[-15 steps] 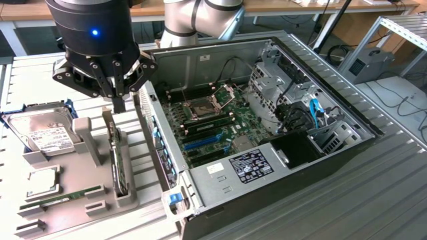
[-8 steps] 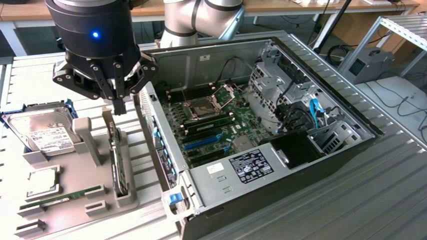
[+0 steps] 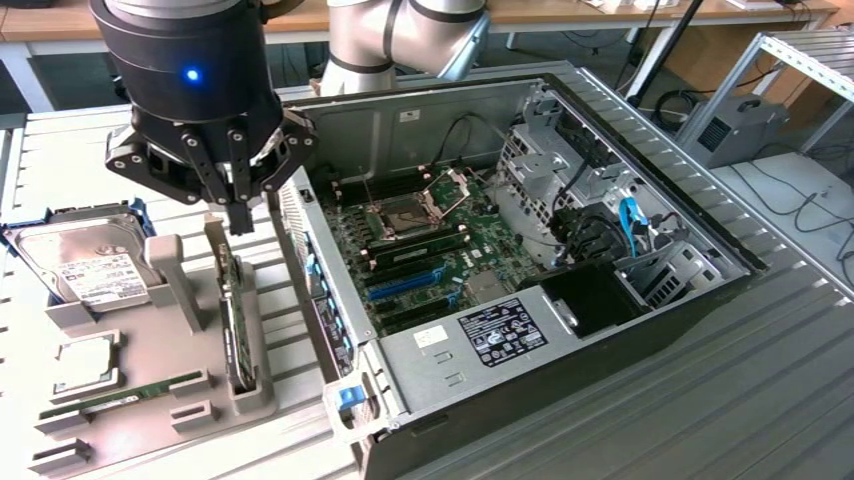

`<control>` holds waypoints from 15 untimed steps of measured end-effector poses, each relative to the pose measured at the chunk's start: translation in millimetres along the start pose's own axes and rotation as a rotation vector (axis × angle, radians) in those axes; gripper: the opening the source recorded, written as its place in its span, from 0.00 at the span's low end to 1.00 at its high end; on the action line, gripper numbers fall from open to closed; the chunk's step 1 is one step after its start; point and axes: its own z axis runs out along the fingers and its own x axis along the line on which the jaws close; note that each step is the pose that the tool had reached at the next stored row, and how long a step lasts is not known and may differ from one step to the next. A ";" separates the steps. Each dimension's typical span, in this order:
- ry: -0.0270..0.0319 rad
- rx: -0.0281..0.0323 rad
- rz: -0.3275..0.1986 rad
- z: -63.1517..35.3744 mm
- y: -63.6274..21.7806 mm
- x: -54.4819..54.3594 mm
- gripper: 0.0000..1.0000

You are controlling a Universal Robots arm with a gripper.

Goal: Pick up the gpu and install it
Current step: 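Reach for the gpu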

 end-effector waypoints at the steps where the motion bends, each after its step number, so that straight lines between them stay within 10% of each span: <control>1: -0.0001 -0.0001 0.000 0.0 -0.7 0.0 0.11; 5: -0.0001 0.0000 0.000 -0.2 -8.0 -0.6 0.11; 15: -0.0001 0.0003 0.000 -2.1 -78.6 -6.0 0.11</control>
